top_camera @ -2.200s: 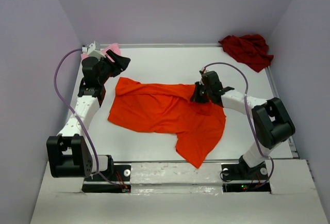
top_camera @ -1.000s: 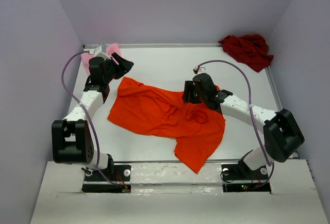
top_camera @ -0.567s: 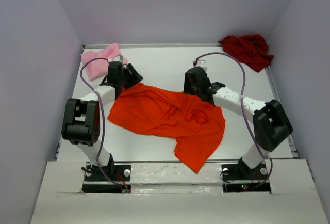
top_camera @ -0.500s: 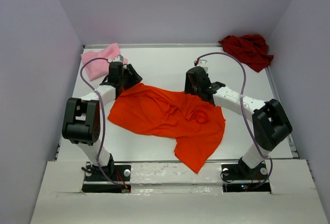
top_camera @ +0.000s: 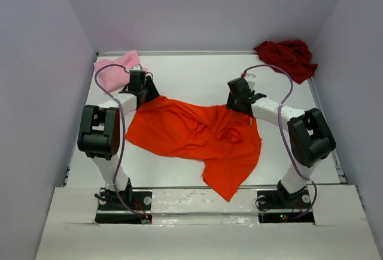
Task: Fold and stack the t-shirts
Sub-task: Smooth out the 1/3-folded T-shirt at the center of the board.
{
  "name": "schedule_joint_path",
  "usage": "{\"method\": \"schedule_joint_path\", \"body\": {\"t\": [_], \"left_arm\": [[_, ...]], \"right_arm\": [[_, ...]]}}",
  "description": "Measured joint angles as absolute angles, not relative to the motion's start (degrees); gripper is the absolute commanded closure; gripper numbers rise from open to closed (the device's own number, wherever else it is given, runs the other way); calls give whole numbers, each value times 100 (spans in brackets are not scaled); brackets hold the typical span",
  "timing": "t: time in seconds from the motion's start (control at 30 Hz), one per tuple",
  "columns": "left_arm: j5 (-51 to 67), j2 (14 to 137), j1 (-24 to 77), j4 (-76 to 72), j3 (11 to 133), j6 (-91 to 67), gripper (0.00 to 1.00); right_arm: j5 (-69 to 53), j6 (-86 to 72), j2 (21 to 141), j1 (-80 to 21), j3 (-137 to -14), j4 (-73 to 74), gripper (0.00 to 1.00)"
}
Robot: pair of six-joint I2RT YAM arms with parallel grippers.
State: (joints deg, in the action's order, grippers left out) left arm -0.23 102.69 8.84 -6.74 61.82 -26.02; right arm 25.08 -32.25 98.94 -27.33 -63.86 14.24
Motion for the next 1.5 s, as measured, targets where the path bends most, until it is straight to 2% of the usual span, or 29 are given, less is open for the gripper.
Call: {"method": "schedule_joint_path", "body": {"t": [0.5, 1.0, 1.5], "left_arm": [[-410, 10606, 893, -244, 6399, -2397, 37], [-576, 10801, 888, -93, 6571, -2340, 39], [-753, 10827, 888, 167, 6678, -2298, 39]], "right_arm": [[2410, -3435, 9948, -2628, -5894, 1540, 41], [2268, -3409, 9937, -1861, -5712, 1610, 41], [1758, -3234, 10442, -908, -6434, 1619, 42]]}}
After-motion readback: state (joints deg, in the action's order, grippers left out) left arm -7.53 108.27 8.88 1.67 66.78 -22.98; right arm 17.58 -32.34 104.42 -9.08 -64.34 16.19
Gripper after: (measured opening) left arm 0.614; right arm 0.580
